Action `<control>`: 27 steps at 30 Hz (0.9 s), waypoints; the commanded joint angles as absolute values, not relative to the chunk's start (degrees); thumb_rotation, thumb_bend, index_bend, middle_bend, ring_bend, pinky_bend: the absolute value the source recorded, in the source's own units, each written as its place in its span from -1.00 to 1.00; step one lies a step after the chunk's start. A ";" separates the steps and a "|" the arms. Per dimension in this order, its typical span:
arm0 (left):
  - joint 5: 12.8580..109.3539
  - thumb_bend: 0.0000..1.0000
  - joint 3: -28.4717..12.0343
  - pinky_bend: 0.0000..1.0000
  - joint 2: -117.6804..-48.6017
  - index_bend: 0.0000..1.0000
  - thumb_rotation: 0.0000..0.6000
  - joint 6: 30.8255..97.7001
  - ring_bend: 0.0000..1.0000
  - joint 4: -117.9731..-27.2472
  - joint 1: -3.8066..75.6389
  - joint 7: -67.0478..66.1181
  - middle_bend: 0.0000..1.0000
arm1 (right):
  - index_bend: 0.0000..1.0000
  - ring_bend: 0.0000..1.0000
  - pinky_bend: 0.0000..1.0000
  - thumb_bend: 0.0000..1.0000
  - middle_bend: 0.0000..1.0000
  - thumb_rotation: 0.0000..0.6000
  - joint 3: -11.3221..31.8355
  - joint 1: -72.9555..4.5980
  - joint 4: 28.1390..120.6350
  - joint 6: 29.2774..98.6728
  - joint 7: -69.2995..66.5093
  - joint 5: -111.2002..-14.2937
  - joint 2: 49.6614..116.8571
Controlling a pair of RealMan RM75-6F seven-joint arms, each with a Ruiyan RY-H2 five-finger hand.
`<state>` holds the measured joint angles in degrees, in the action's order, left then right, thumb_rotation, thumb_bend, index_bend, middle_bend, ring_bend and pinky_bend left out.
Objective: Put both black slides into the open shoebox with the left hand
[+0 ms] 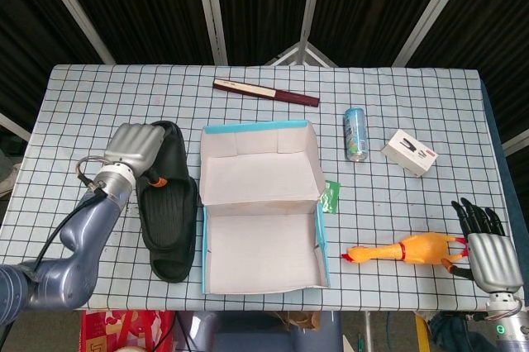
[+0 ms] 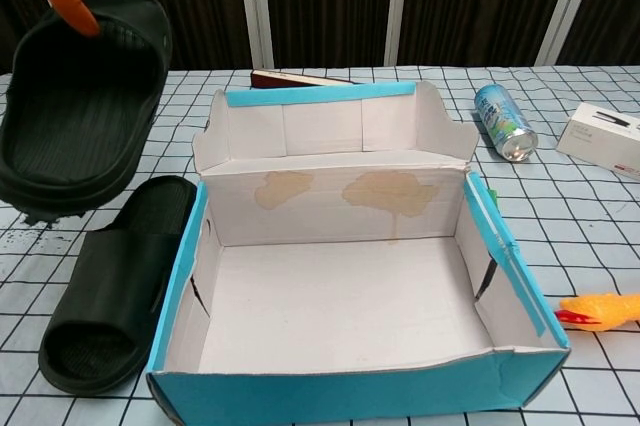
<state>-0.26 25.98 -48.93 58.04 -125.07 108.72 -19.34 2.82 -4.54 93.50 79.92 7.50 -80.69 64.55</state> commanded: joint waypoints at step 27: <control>62.25 -0.11 32.32 -0.20 -76.34 -0.52 1.00 105.34 -0.37 -132.37 98.92 -83.78 0.05 | -1.00 -0.82 -0.87 -0.68 -0.90 1.00 2.92 -4.61 93.49 79.24 6.93 -79.93 64.25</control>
